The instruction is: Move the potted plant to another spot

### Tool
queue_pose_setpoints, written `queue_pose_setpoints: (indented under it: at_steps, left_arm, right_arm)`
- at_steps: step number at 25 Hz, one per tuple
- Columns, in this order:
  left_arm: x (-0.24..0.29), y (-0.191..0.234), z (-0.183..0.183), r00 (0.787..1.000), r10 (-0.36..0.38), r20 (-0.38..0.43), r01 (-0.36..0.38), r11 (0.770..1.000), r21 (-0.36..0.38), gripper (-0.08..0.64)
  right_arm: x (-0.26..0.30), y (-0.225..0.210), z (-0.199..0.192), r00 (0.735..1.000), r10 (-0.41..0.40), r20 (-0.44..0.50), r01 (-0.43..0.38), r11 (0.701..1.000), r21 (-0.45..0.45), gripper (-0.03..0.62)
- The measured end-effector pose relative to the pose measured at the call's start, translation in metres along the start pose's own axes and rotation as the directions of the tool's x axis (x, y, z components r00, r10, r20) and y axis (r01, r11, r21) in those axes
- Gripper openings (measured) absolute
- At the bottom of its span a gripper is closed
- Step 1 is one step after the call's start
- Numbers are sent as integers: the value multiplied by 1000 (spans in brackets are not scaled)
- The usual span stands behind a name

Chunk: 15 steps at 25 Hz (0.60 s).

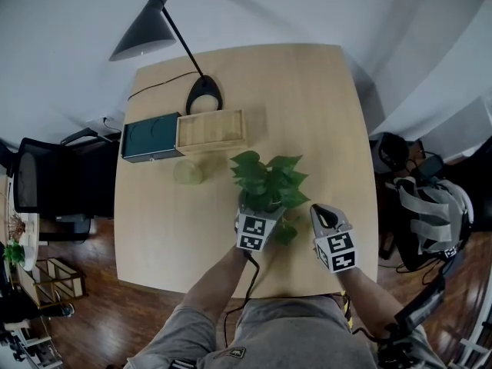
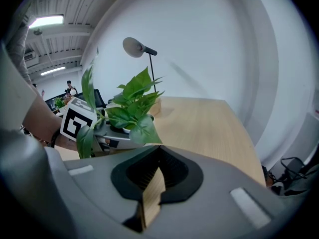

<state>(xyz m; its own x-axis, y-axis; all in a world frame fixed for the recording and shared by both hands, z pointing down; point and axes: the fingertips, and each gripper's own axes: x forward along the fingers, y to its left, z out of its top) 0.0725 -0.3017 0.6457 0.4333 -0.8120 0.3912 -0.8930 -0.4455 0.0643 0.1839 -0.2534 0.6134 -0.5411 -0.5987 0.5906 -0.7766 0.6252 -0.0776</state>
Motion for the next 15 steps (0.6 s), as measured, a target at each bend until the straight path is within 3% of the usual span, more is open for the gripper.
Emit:
queue_pose_setpoints:
  at_steps: [4, 15]
  left_arm:
    - [-5, -3, 0, 1000, -15, -1, 15, 1000, -1, 511]
    - [-30, -4, -13, 1000, 18, -23, -18, 1000, 3, 505]
  right_arm:
    - [1, 1, 2, 1000, 1, 3, -1, 1000, -1, 5]
    - [-2, 7, 0, 1000, 13, 20, -13, 1000, -11, 5]
